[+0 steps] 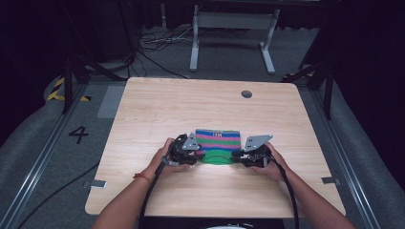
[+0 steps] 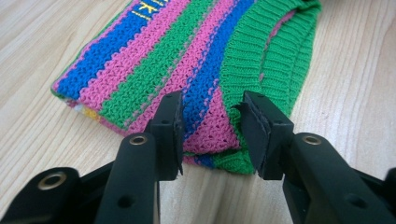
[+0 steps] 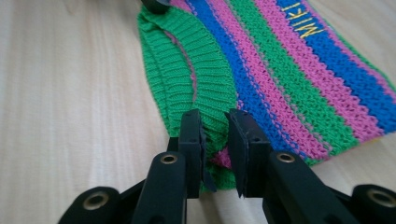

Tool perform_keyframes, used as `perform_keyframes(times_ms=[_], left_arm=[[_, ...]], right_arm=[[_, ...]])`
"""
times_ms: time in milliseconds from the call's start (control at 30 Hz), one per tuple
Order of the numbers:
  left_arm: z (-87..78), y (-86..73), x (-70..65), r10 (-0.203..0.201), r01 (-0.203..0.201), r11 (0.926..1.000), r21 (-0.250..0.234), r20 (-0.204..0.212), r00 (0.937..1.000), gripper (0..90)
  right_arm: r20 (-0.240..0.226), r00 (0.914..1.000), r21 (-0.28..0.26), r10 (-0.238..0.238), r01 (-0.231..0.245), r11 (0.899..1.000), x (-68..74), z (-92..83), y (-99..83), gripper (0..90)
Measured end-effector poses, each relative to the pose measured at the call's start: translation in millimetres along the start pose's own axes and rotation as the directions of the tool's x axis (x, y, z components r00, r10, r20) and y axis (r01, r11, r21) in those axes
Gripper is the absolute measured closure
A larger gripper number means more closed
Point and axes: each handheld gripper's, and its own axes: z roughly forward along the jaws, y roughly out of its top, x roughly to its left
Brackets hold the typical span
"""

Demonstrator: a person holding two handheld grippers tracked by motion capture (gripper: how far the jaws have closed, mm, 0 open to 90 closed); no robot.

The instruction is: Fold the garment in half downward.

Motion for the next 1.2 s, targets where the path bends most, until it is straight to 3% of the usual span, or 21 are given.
perform_keyframes(times_ms=[100, 200, 300, 367, 433, 500, 600, 800, 933, 1067, 1200], left_arm=[[1.3, 0.1, 1.8, -0.005, 0.005, 1.0000, -0.004, -0.006, 1.0000, 58.8], [1.9, 1.5, 3.2, -0.018, 0.018, 0.9998, 0.004, -0.014, 0.9997, 57.5], [1.7, 3.9, 2.3, -0.038, 0.039, 0.9991, 0.018, -0.041, 0.9984, 50.2], [1.4, 6.9, 0.6, -0.017, 0.019, 0.9993, 0.032, -0.076, 0.9969, 47.3], [1.4, 8.8, 0.2, -0.011, 0.016, 0.9990, 0.041, -0.097, 0.9952, 38.0], [-0.7, 13.3, -2.1, 0.002, 0.006, 0.9983, 0.057, -0.136, 0.9907, 35.4], [-5.8, 16.8, -4.4, -0.002, 0.011, 0.9971, 0.075, -0.121, 0.9927, 31.0], [-18.8, 17.4, -5.7, 0.000, 0.010, 0.9949, 0.100, -0.098, 0.9952, 31.9], [-27.9, 15.9, -5.7, 0.006, 0.007, 0.9938, 0.111, -0.112, 0.9937, 32.5], [-41.6, 10.6, -5.2, 0.002, 0.013, 0.9927, 0.120, -0.125, 0.9922, 32.2], [-53.4, 2.3, -4.0, -0.015, 0.031, 0.9919, 0.123, -0.134, 0.9909, 31.4]], right_arm=[[0.034, 0.9994, 0.003, -0.006, 0.006, 1.000, -0.5, 2.3, 1.6, 76.1], [0.027, 0.9996, -0.009, 0.012, -0.011, 1.000, -3.1, 2.6, 0.4, 76.1], [0.035, 0.9992, -0.007, 0.019, -0.019, 1.000, -1.6, 2.0, 1.1, 75.7], [0.043, 0.9990, -0.002, 0.010, -0.010, 1.000, 0.0, 1.2, 2.2, 74.3], [0.050, 0.9987, -0.004, 0.007, -0.007, 1.000, 1.0, -0.2, 3.4, 72.3], [0.085, 0.9962, 0.001, -0.018, 0.018, 1.000, 2.3, -5.0, 7.1, 68.7], [0.100, 0.9948, -0.038, 0.016, -0.012, 0.999, 1.8, -15.3, 10.8, 63.4], [0.141, 0.9894, -0.038, 0.037, -0.032, 0.999, 1.0, -29.4, 13.8, 53.7], [0.149, 0.9880, -0.033, 0.041, -0.036, 0.999, 0.7, -35.2, 12.5, 50.3], [0.192, 0.9803, -0.043, 0.048, -0.040, 0.998, 1.6, -45.8, 10.1, 46.9], [0.202, 0.9786, -0.010, 0.037, -0.035, 0.999, 5.2, -55.7, 2.5, 44.6]])
